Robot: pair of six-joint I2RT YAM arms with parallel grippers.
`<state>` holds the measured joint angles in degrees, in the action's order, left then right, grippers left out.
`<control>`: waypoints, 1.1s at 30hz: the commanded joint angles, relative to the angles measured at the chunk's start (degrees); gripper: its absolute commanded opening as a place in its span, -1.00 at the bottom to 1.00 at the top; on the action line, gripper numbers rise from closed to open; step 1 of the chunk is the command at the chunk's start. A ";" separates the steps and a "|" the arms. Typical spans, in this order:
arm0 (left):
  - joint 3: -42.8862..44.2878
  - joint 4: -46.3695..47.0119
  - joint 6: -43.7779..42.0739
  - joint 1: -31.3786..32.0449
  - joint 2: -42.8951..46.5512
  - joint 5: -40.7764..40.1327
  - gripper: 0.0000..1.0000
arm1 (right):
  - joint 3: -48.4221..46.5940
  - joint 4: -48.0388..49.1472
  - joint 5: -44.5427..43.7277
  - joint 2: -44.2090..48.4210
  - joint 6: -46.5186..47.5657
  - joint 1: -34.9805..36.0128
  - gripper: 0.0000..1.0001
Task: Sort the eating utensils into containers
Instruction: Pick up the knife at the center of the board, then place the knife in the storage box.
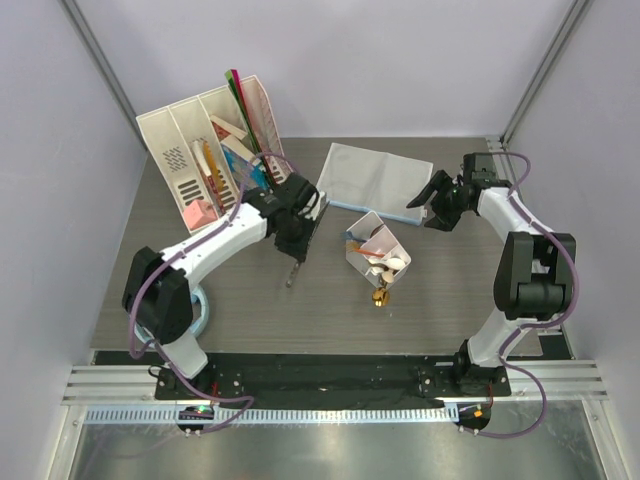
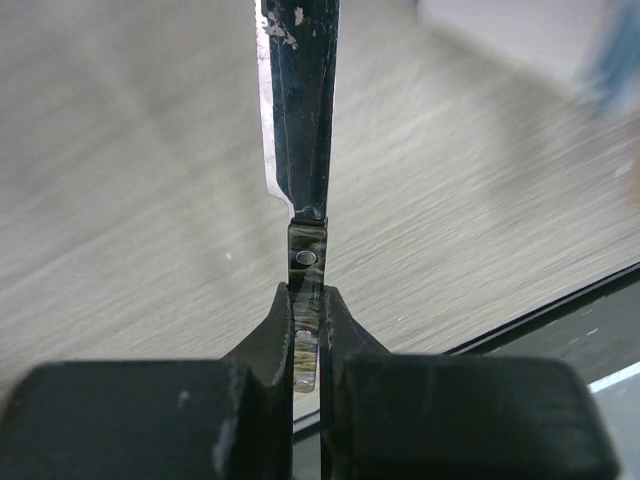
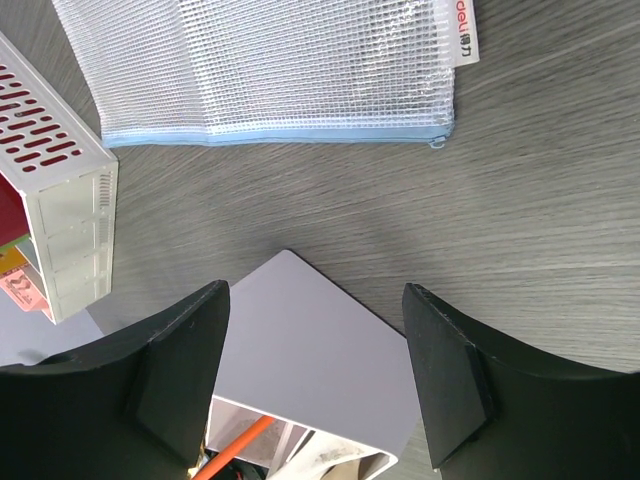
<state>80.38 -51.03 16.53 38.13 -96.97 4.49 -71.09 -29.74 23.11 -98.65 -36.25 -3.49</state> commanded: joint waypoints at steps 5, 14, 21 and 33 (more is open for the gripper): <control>10.93 5.74 4.29 0.89 8.02 -1.86 -1.00 | 2.18 1.88 0.79 1.88 -0.84 0.50 0.50; 7.33 27.20 4.04 5.72 7.52 2.71 -1.00 | 10.07 8.72 2.20 3.46 -3.03 3.21 0.50; -0.04 47.93 -2.46 9.86 3.91 -3.00 -1.00 | 11.59 11.45 3.34 2.77 -2.25 3.49 0.50; -1.01 57.87 -4.93 12.14 -0.50 -3.79 -1.00 | 12.91 12.16 3.17 3.64 -0.05 3.49 0.50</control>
<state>79.79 -3.42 13.10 49.28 -98.89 2.17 -57.41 -18.87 25.71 -97.97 -37.50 0.14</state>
